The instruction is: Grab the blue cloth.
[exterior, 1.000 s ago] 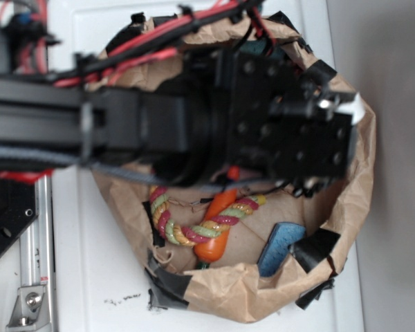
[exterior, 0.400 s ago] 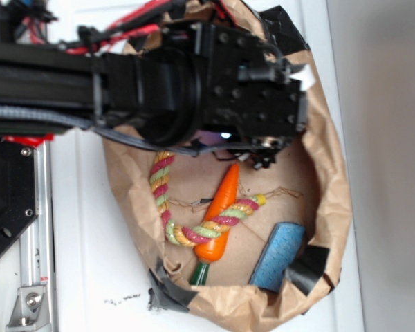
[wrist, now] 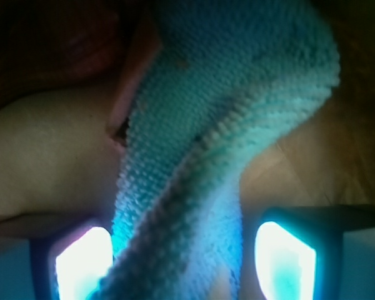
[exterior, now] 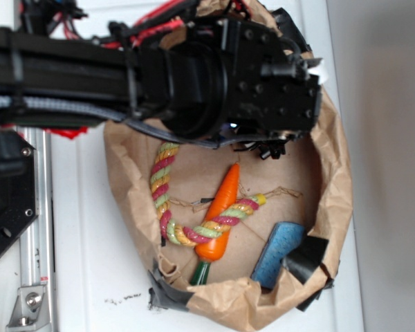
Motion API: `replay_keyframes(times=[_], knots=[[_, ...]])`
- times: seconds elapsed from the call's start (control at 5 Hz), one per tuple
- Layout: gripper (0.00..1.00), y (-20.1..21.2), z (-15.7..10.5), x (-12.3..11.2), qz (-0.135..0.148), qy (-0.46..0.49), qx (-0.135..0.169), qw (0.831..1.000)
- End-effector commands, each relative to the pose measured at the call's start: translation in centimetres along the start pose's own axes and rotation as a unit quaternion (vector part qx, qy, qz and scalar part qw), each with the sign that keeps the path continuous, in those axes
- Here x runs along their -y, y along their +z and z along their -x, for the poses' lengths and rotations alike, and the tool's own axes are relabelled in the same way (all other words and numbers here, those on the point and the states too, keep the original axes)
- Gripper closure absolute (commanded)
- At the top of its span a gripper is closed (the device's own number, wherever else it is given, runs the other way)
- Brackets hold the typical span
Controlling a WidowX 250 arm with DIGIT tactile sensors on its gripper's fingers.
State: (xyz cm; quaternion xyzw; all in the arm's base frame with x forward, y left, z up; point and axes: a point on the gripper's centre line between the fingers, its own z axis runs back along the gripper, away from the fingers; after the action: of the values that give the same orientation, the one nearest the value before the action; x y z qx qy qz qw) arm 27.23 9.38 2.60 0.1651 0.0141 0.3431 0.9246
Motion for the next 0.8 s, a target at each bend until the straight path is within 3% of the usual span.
replay_keyframes(times=[0.0, 0.4, 0.6], knots=[[1.0, -1.0, -0.4, -1.8, -0.022, 0.017, 0.002, 1.0], [1.0, 0.0, -0.8, -2.3, -0.012, 0.005, 0.005, 1.0], [1.0, 1.5, -0.8, -2.4, -0.002, -0.014, 0.028, 0.999]])
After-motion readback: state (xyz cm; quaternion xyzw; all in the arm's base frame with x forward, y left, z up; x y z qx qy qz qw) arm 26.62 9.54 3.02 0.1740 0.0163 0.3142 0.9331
